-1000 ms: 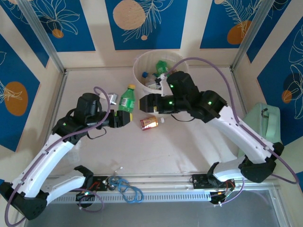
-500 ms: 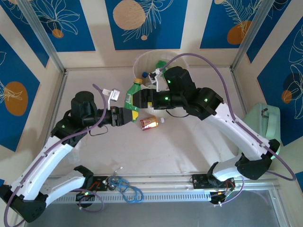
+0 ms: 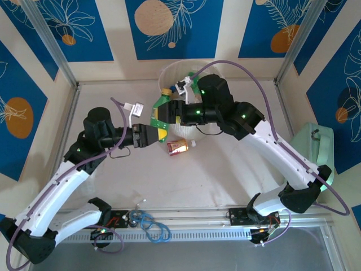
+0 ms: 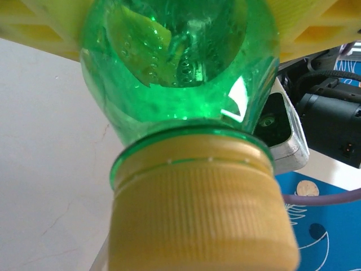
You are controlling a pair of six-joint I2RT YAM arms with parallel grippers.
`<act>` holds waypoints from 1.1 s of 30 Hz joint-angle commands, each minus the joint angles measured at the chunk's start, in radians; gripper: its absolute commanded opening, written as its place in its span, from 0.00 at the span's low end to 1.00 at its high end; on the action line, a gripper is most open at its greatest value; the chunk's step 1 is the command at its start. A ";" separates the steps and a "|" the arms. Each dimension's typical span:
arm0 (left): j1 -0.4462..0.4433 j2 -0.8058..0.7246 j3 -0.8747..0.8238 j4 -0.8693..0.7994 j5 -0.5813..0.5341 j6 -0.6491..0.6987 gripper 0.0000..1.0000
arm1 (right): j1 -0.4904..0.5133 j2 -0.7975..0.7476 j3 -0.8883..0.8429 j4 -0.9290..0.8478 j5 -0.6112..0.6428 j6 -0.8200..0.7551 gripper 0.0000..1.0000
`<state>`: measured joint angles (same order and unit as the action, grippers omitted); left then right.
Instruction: Put the plastic bottles in the bin
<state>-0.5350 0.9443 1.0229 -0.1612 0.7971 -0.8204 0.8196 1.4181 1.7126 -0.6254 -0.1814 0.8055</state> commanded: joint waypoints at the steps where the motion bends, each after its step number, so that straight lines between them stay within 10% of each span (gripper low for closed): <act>1: -0.003 0.010 -0.012 0.129 0.068 -0.039 0.62 | -0.017 0.010 -0.021 0.054 -0.037 0.018 0.68; 7: -0.002 0.023 -0.012 0.188 0.077 -0.079 0.63 | -0.034 -0.002 -0.048 0.086 -0.055 0.035 0.54; 14: -0.002 -0.002 -0.024 0.180 -0.004 -0.083 1.00 | -0.062 -0.044 -0.092 0.138 -0.045 0.063 0.48; 33: -0.002 -0.013 -0.055 0.223 -0.034 -0.102 0.92 | -0.085 -0.096 -0.153 0.248 -0.035 0.152 0.45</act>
<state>-0.5350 0.9207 0.9787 0.0025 0.7578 -0.9123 0.7380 1.3445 1.5761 -0.4278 -0.1890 0.9306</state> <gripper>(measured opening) 0.914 0.527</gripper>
